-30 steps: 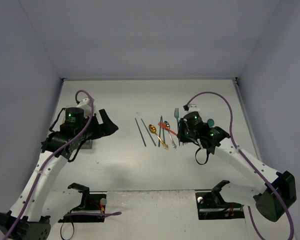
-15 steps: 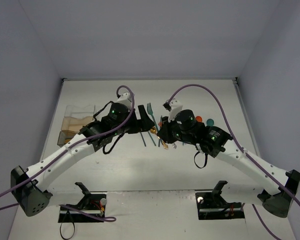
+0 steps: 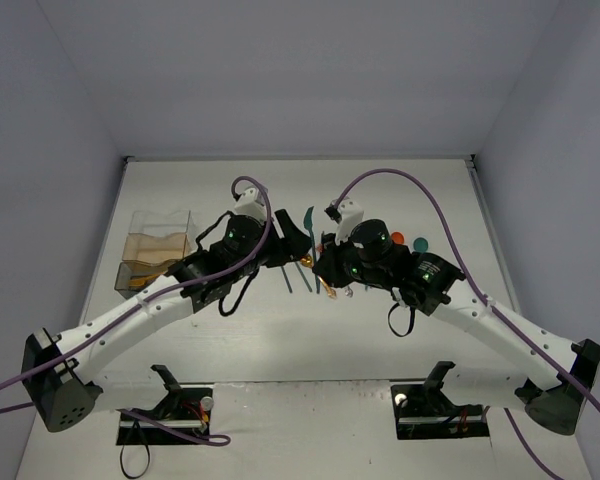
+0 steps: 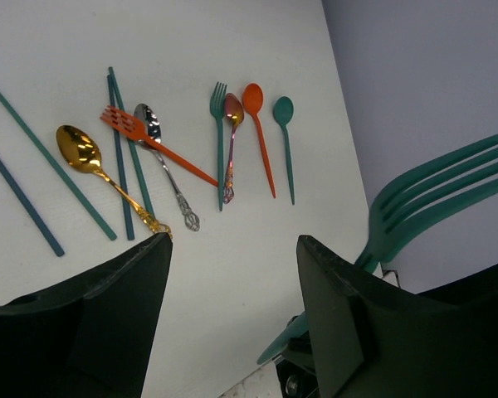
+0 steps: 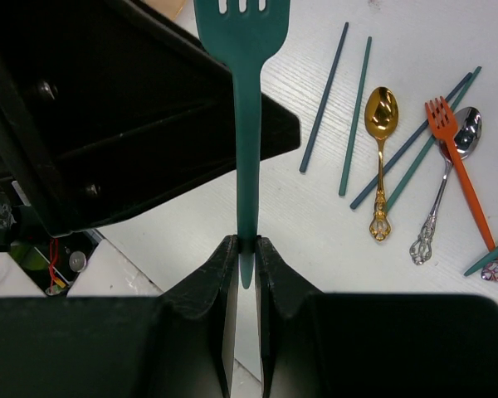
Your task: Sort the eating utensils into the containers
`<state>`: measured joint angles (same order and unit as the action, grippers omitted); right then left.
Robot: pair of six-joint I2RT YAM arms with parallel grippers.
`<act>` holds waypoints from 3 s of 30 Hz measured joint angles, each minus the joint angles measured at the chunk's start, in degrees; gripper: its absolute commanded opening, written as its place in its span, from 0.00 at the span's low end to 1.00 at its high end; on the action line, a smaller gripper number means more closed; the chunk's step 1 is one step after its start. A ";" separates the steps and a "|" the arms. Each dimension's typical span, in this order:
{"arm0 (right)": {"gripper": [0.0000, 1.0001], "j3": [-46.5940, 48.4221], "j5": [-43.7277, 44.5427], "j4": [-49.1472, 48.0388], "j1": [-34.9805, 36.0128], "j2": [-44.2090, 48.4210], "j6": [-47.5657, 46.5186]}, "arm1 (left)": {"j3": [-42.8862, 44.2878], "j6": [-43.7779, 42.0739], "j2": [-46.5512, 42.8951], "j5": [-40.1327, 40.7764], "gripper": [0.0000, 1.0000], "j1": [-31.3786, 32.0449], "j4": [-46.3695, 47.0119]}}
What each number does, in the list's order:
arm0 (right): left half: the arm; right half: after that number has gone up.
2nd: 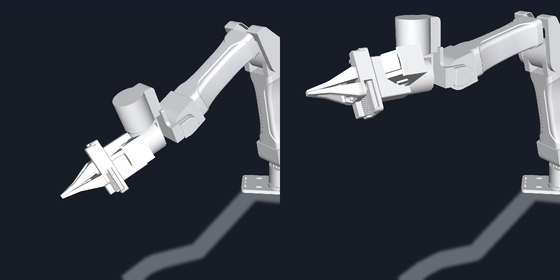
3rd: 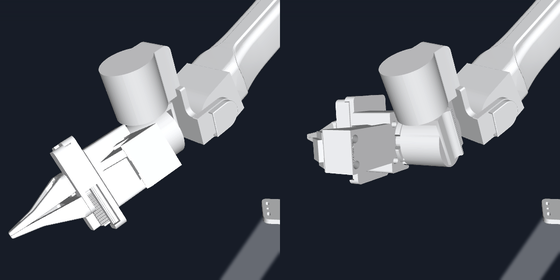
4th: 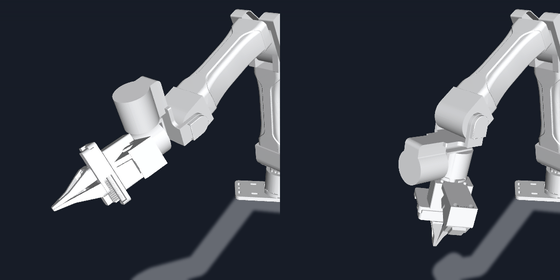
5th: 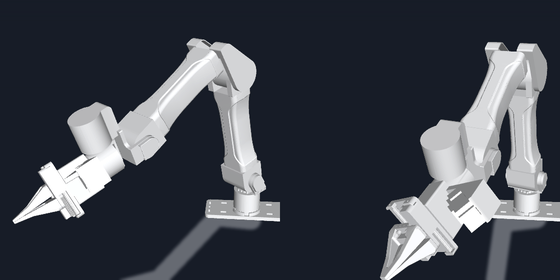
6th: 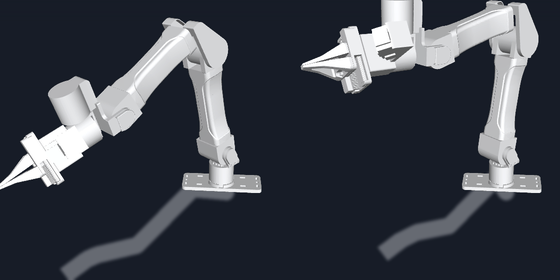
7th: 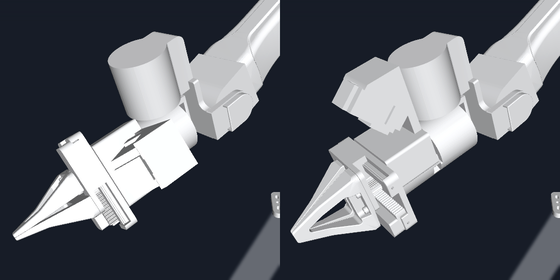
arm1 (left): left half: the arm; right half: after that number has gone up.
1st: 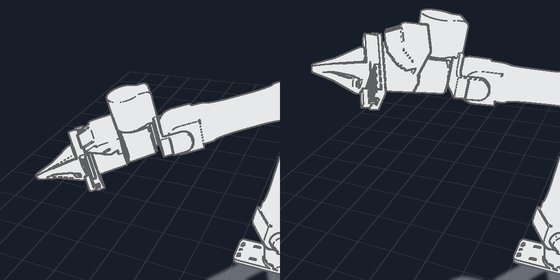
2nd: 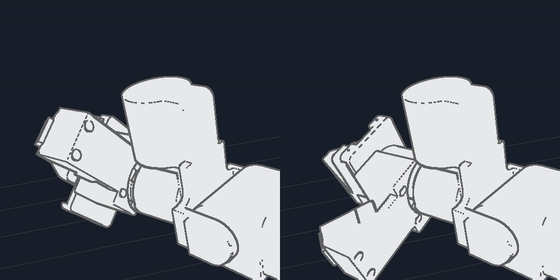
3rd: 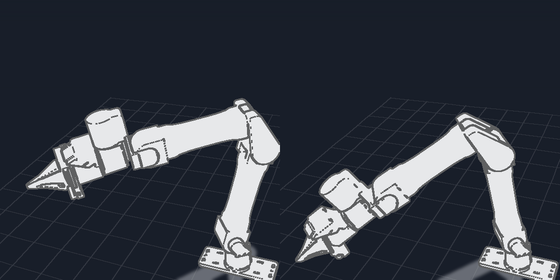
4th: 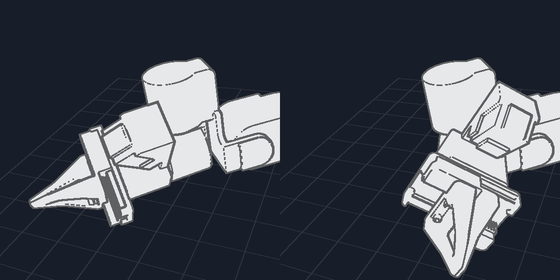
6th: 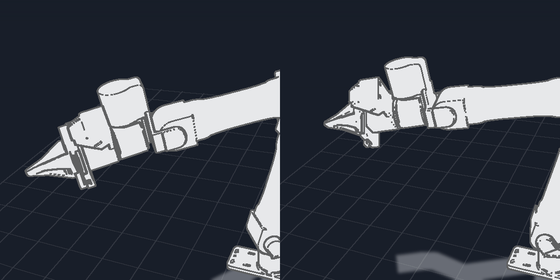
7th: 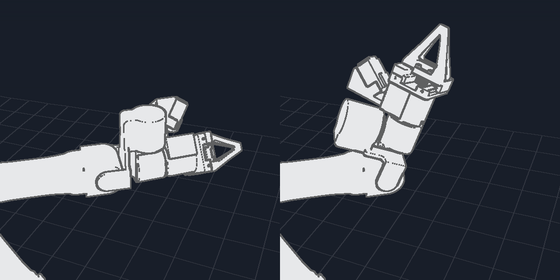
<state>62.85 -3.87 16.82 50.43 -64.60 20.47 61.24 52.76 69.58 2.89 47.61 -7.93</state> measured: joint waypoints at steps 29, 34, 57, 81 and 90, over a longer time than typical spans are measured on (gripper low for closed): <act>0.00 0.18 -1.76 -0.75 0.29 -2.80 0.24 | -6.43 -4.82 -4.01 -4.09 0.41 2.21 6.97; 0.00 0.55 -1.93 -0.80 0.29 -2.80 0.41 | -6.39 -5.56 -2.66 -4.57 0.20 2.21 7.71; 0.63 0.79 2.83 -1.32 -0.31 0.95 -1.79 | -10.43 11.78 -13.51 8.16 0.00 -10.70 -9.67; 0.64 -5.16 4.08 2.09 -5.80 13.16 -9.93 | -21.21 35.00 -15.56 -9.72 0.00 -60.13 -24.11; 0.64 -5.85 4.06 3.88 -7.56 14.76 -10.49 | -21.43 36.42 -10.25 -13.83 0.01 -63.29 -19.45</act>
<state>57.00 0.19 20.70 42.87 -49.84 9.98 39.81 89.17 59.32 -10.94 -15.68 -27.38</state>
